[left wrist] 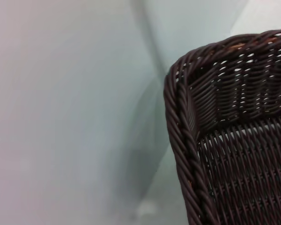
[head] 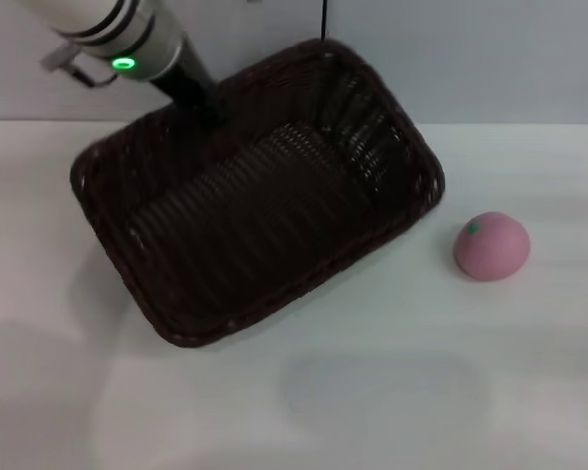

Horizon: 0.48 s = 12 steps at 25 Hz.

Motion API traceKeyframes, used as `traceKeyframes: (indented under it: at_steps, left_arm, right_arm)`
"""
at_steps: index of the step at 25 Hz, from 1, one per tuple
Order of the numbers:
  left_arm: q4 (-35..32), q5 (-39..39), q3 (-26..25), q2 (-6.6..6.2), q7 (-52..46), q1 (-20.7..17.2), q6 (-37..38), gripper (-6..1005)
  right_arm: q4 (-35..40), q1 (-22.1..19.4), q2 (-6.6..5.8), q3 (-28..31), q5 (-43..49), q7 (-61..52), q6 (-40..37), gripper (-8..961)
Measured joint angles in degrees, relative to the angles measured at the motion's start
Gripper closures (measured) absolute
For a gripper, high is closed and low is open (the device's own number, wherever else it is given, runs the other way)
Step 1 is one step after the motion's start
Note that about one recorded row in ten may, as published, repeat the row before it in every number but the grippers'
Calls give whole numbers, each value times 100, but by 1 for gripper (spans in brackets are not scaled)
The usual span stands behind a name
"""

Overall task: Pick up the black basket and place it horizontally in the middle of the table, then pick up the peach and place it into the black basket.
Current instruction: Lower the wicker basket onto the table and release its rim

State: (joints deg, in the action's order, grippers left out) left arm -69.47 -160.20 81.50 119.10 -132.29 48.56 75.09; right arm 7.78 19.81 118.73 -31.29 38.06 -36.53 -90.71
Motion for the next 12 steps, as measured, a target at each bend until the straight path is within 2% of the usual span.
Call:
traceKeyframes:
  at_steps: [5, 12]
  left_arm:
    - [-583, 224, 635, -1, 1401, -116, -185, 733]
    - [-717, 1211, 710, -8, 3016, -190, -383, 745]
  right_arm:
    - [10, -56, 0, 0, 33, -1, 1, 221]
    - [13, -137, 7, -12, 43, -4, -12, 221]
